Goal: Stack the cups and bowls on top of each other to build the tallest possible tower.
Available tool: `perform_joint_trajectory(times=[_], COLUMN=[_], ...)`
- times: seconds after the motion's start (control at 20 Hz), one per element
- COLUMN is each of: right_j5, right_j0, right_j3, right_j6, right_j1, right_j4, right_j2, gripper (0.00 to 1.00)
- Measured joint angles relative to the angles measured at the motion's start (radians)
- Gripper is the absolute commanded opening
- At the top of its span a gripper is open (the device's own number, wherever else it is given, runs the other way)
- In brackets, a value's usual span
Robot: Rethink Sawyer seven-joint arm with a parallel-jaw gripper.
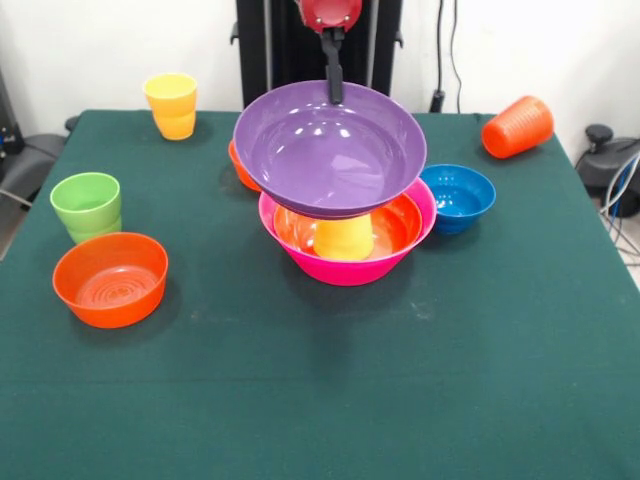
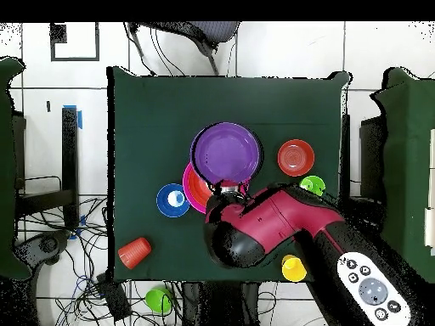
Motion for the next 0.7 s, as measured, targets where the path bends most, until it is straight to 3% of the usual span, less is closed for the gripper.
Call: perform_joint_trajectory(times=[0.7], right_j5=[-0.024], right_j0=[0.015], right_j3=[0.007], right_j6=[0.0], right_j1=[0.043], right_j4=[-0.048], right_j2=[-0.017], gripper=[0.0])
